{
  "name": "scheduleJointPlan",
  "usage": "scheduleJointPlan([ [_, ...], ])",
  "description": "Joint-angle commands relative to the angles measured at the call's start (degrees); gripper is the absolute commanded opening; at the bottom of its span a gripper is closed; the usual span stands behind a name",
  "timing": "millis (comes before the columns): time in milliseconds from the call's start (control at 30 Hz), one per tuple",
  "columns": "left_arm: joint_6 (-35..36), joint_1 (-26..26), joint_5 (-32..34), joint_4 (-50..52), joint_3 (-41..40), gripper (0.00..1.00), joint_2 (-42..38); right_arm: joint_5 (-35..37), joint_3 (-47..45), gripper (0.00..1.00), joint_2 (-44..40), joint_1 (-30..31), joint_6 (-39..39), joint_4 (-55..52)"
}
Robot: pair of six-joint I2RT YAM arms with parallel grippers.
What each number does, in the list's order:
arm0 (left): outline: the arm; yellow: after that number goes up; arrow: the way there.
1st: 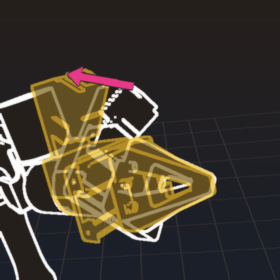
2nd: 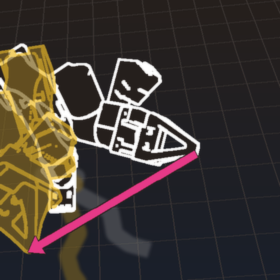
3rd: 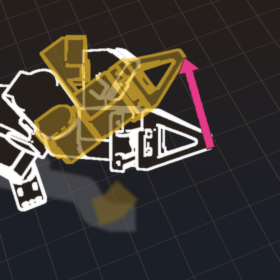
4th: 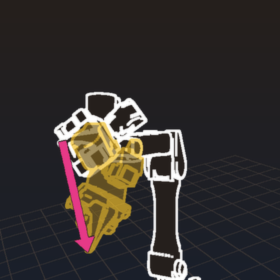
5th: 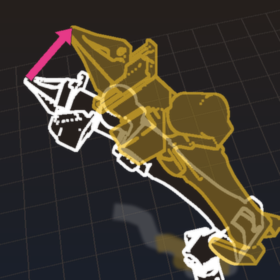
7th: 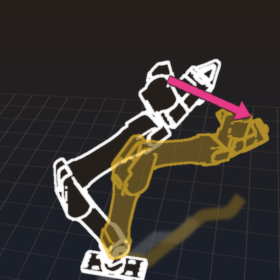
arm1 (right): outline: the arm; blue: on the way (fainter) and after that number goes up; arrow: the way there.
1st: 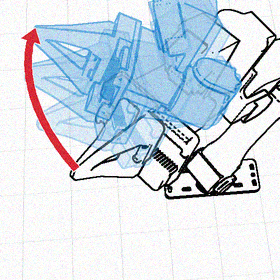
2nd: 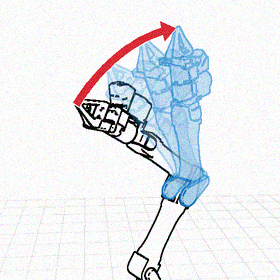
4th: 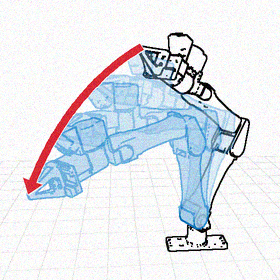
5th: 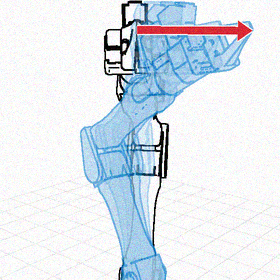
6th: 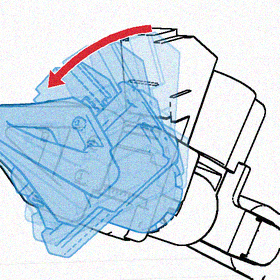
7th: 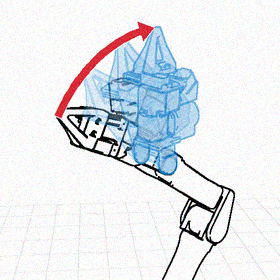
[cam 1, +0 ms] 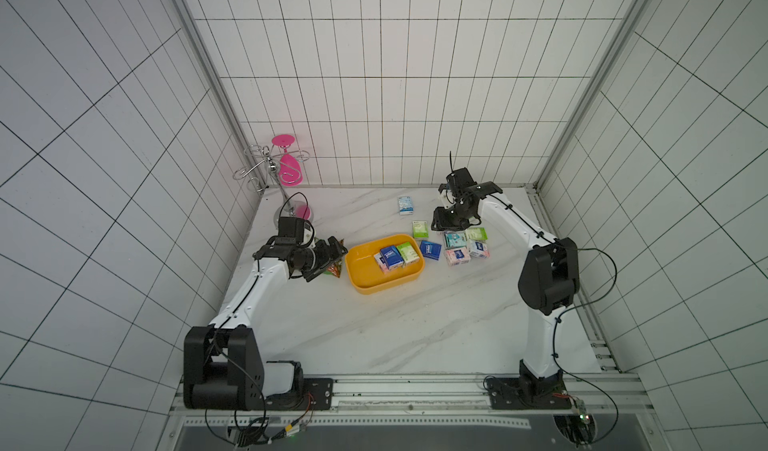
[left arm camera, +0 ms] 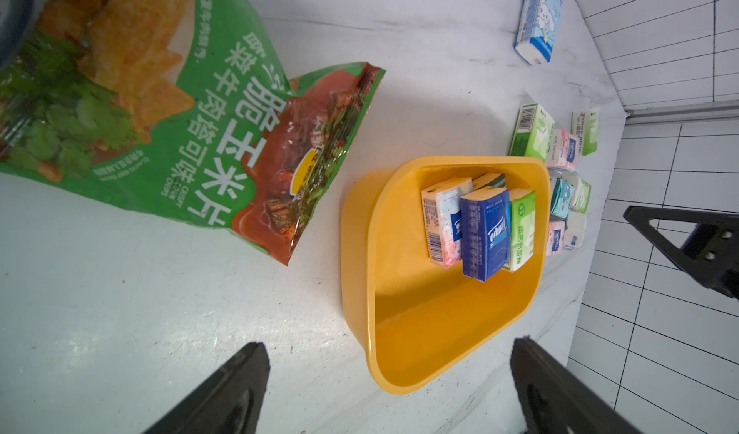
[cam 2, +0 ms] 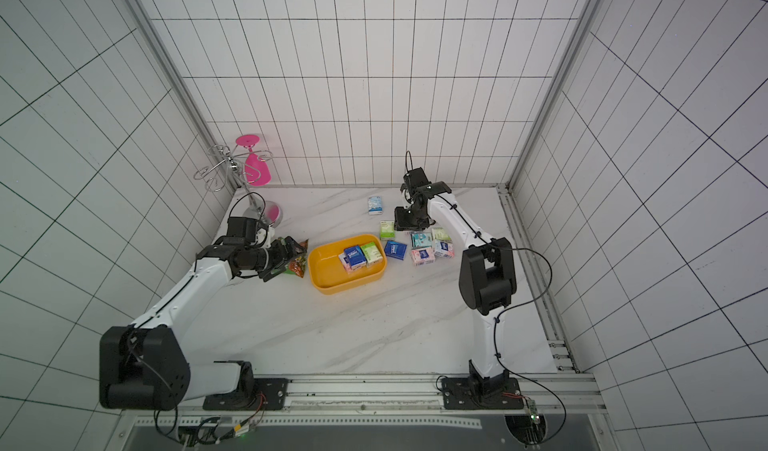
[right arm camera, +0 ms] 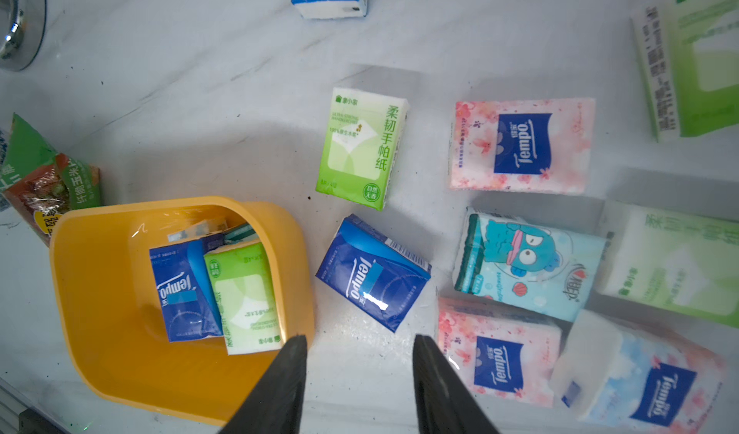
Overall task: Put the pocket tissues into the storage box
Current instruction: Place the pocket tissues in the storage box, then pick up the pocket tissues from the center of the board.
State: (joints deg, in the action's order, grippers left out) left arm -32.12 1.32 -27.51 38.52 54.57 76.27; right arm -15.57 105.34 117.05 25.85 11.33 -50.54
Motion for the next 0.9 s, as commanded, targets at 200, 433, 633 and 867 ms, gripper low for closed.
scheduleJointPlan([
  [200,-1.9,-0.2,-1.4,-2.9,0.5,0.97,-0.4,-7.4,1.3,0.49,8.2,-1.2,-3.1,0.3],
  [433,1.7,-0.3,0.1,1.5,0.5,0.98,-1.3,-7.7,-3.7,0.54,8.1,-1.2,-1.4,6.0],
  [633,2.1,-0.3,0.1,2.1,1.7,0.98,-0.7,-6.6,-2.7,0.6,8.5,-1.3,-1.8,7.0],
  [867,1.3,-0.4,0.1,1.4,2.1,0.98,-0.4,-6.9,0.6,0.61,12.1,-1.3,-3.4,4.1],
])
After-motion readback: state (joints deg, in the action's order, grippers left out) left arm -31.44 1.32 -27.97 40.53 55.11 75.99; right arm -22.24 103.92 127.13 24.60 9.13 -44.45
